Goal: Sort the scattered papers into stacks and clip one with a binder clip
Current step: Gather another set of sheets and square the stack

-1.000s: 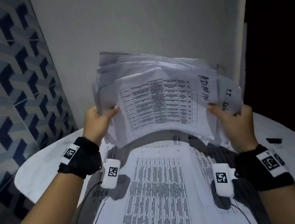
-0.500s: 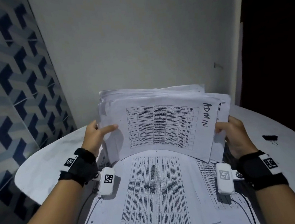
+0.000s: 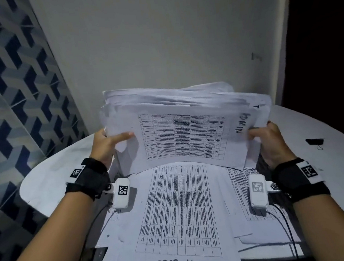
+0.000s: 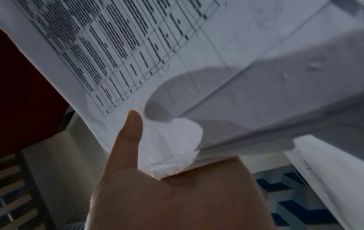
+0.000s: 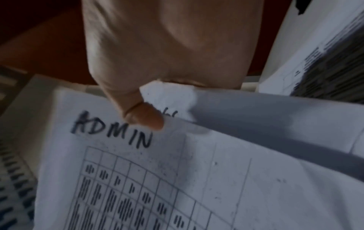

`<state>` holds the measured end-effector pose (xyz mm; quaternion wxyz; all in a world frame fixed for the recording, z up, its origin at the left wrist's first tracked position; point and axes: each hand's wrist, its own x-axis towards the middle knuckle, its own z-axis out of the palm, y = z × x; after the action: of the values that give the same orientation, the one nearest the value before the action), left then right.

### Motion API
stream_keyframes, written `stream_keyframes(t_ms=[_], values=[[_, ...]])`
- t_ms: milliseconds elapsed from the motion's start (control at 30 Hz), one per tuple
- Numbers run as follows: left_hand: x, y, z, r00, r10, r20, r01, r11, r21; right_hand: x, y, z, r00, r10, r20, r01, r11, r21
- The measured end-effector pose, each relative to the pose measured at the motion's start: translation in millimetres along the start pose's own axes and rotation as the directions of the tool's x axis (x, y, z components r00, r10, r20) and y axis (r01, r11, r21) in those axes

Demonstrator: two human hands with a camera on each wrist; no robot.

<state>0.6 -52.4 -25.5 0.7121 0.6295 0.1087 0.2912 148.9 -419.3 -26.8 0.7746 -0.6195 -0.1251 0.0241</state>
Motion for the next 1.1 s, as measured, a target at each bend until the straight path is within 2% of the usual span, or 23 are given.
stream_keyframes(t_ms=[133,233,433,533,667,767,800,967,1067,1100], values=[[-4,1,20,0.997,0.033,0.076,-0.037,0.998,0.049,-5,0,20,0.996,-0.028,0.08,0.036,0.995,-0.094],[0,2,17,0.996,0.059,0.073,-0.062,0.997,0.042,-2,-3,22,0.998,-0.029,0.064,0.032,0.998,-0.052],[3,-3,0,0.979,-0.009,0.204,0.0,0.999,0.045,18,10,-4,0.995,0.095,0.04,-0.091,0.991,-0.098],[4,-7,-1,0.972,-0.059,0.227,0.054,0.998,0.025,23,14,-3,0.992,0.115,0.047,-0.11,0.99,-0.091],[5,-9,-6,0.968,-0.084,0.237,0.087,0.996,-0.002,27,13,-2,0.991,0.052,0.12,-0.046,0.998,-0.052],[5,-10,-9,0.956,-0.108,0.272,0.12,0.992,-0.027,27,8,0,0.987,0.05,0.151,-0.032,0.992,-0.123],[5,-9,-8,0.954,-0.11,0.279,0.123,0.992,-0.032,28,8,-1,0.991,0.061,0.122,-0.045,0.991,-0.128],[4,2,6,0.96,-0.101,0.261,0.111,0.993,-0.025,26,-5,10,0.988,-0.078,0.132,0.099,0.982,-0.161],[10,11,18,0.977,-0.034,0.212,0.04,0.999,-0.026,25,-14,24,0.996,-0.07,0.062,0.074,0.994,-0.075],[11,15,20,0.981,-0.008,0.196,0.019,0.998,-0.052,26,-18,27,0.994,-0.104,0.039,0.105,0.994,-0.031]])
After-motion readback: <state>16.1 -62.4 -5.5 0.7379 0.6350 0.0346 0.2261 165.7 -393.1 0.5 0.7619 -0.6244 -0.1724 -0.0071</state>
